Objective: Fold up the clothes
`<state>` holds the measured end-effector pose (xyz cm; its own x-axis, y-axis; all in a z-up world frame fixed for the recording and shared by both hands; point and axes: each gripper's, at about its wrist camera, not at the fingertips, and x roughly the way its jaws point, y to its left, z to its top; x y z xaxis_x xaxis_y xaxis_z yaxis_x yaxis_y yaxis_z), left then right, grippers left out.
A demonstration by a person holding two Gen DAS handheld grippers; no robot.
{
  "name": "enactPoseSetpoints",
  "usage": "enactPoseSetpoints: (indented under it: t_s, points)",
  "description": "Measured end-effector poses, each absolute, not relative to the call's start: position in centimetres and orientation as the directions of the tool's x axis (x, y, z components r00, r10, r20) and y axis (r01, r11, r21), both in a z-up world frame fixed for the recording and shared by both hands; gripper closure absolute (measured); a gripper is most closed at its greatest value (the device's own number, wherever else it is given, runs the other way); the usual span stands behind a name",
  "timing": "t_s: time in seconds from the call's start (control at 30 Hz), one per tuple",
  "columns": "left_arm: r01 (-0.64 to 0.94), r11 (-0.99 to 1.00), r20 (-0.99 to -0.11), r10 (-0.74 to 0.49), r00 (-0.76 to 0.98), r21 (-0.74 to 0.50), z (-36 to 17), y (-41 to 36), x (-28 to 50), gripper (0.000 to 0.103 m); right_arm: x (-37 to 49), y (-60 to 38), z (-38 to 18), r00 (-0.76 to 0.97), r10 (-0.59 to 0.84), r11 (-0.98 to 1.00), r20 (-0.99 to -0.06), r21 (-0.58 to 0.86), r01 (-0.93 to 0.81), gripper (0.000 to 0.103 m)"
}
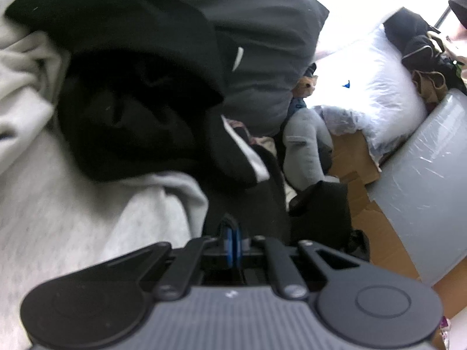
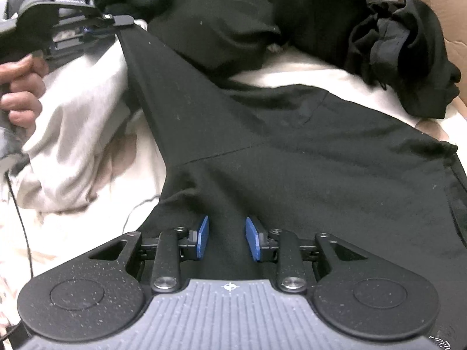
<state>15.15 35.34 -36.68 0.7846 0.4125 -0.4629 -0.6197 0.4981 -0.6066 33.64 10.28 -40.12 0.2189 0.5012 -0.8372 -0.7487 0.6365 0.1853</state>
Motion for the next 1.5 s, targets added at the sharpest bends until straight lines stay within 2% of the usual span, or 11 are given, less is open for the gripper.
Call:
enactPoseSetpoints:
  t_s: [0.2,0.5,0.63,0.83,1.1,1.13,1.17,1.3,1.5]
  points:
    - [-0.626,0.520,-0.481,0.401,0.779,-0.581,-36.9,36.1,15.9,0.100,33.1,9.6,-42.5,0.200,0.445,0.621,-0.873,0.140,-0.771,0.068]
    - [-0.621,0.542,-0.489,0.386,0.782,-0.566,-37.4,37.3,16.9,0.100,32.4,7.7,-42.7,0.189,0.403,0.558,-0.895,0.076,-0.826,0.068]
    - [-0.594,0.567,-0.470,0.368,0.803,-0.571,-36.6,36.9,17.6,0.100,32.7,7.6,-41.5,0.187,0.428,0.571,-0.884,0.104,-0.815,0.068]
    - [-0.576,0.560,-0.459,0.351,0.816,-0.596,-36.4,36.0,17.2,0.100,34.1,8.4,-39.7,0.212,0.535,0.610,-0.818,0.201,-0.766,0.068]
    - [-0.554,0.544,-0.436,0.342,0.833,-0.631,-35.1,34.6,14.9,0.100,35.1,10.0,-40.0,0.222,0.595,0.649,-0.773,0.299,-0.699,0.070]
    - [-0.548,0.541,-0.433,0.336,0.836,-0.639,-35.0,34.3,14.6,0.100,35.2,10.0,-40.1,0.223,0.601,0.655,-0.767,0.313,-0.688,0.071]
    - [-0.542,0.535,-0.432,0.327,0.840,-0.648,-34.9,34.1,14.3,0.100,35.2,10.0,-40.2,0.223,0.608,0.657,-0.762,0.325,-0.681,0.080]
    - [-0.525,0.557,-0.427,0.309,0.850,-0.644,-34.1,32.9,13.8,0.100,34.8,10.4,-41.2,0.220,0.612,0.665,-0.760,0.343,-0.664,0.094]
    - [-0.487,0.612,-0.422,0.261,0.868,-0.623,-32.8,30.8,13.6,0.100,34.7,10.6,-42.8,0.207,0.615,0.680,-0.761,0.379,-0.627,0.094]
